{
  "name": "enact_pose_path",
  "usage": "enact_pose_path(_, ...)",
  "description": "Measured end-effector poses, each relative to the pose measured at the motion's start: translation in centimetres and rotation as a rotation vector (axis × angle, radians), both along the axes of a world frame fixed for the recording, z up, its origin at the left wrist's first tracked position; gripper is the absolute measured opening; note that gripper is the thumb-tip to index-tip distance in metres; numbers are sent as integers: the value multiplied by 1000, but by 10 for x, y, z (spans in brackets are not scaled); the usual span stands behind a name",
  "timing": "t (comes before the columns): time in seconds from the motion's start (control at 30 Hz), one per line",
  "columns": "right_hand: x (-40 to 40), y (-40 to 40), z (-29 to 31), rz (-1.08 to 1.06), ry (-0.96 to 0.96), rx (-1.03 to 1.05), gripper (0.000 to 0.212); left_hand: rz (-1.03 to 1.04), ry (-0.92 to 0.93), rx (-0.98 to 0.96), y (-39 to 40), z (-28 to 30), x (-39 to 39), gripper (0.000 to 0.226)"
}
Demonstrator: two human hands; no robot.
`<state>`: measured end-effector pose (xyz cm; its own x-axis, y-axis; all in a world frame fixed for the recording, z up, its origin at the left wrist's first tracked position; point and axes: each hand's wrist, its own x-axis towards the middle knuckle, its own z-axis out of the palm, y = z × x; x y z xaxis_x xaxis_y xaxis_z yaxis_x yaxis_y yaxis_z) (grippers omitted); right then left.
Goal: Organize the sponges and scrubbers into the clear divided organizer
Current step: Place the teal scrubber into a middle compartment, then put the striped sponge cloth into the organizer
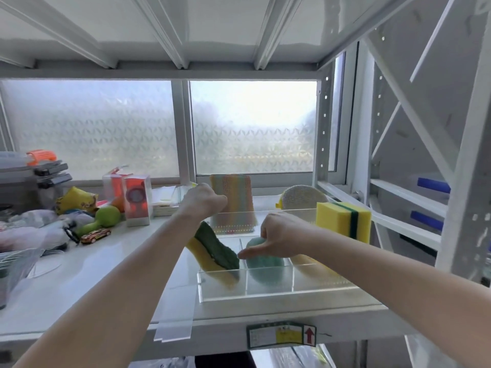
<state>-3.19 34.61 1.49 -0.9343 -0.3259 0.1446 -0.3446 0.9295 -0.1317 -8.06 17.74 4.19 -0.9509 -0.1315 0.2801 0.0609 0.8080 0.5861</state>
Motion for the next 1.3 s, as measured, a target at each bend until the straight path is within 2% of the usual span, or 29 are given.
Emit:
enact_pose_path(0.13, 4, -3, -2, 48, 12, 32, 70, 8, -65, -50, 2, 2, 5, 13)
enact_pose_path(0.23, 4, -1, 11, 68, 82, -64, 68, 24, -55, -33, 1, 1, 2, 20)
enact_pose_path(0.3, -1, 0, 24, 65, 182, -189, 61, 3, -61, 46, -2, 2, 0, 22)
enact_pose_path(0.37, -10, 0, 35, 48, 278, -308, 49, -57, -85, 178, -3, 3, 0, 34)
enact_pose_path(0.4, -15, -1, 40, 37, 297, -348, 45, -85, -88, 231, -4, 3, -1, 32)
enact_pose_path(0.5, -31, -9, 48, -25, 218, -348, 43, -106, -81, 321, -9, 8, -4, 10)
enact_pose_path(0.6, -45, -17, 49, -80, 66, -293, 33, -123, -136, 318, -14, 8, -12, 43)
enact_pose_path(0.67, -51, -21, 47, -108, -31, -301, 26, -127, -165, 290, -15, 6, -14, 45)
enact_pose_path(0.8, -64, -31, 40, -122, -170, -344, 11, -168, -176, 269, -19, -3, -18, 22)
enact_pose_path(0.9, -75, -35, 35, -102, -205, -409, 15, -210, -190, 307, -21, -9, -19, 15)
enact_pose_path(1.03, -81, -33, 32, -107, -240, -469, 26, -230, -158, 347, -19, -8, -17, 20)
enact_pose_path(1.17, -78, -32, 36, -80, -211, -566, 19, -231, -80, 368, -19, 0, -17, 51)
enact_pose_path(1.3, -79, -33, 35, -53, -212, -566, 32, -292, -97, 347, -25, -6, -36, 58)
